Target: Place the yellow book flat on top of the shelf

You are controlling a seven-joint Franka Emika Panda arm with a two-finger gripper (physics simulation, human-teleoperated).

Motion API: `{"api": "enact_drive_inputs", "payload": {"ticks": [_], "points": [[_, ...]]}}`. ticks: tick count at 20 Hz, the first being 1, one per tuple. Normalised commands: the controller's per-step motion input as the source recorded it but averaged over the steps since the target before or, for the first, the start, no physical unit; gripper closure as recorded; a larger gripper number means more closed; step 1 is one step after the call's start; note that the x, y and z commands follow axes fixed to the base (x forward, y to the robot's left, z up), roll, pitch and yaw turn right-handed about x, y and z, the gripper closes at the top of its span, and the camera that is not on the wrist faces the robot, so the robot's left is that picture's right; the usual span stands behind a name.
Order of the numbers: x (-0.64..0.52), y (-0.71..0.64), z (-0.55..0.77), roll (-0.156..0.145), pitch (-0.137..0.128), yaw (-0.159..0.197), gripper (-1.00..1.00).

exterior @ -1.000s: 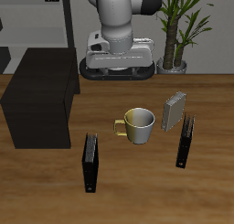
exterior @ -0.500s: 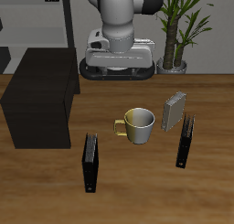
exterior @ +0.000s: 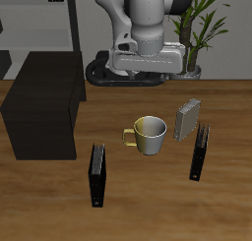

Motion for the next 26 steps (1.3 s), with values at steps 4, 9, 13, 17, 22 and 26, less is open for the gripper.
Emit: {"api": "enact_drive_inputs", "payload": {"ticks": [4, 9, 13, 17, 22, 26], "points": [[-0.15, 0.50, -0.31, 0.030, -0.025, 0.000, -1.00], [-0.05, 0.39, -0.32, 0.032, 0.025, -0.052, -1.00], [-0.06, 0.39, -0.26, 0.041, 0.001, -0.018, -1.00], [-0.11, 0.34, -0.22, 0.037, -0.025, 0.013, -1.00], [-0.04, 0.31, -0.10, 0.006, -0.061, -0.041, -1.00], [-0.01, 0.19, -0.15, 0.000, 0.002, -0.045, -1.00]]}}
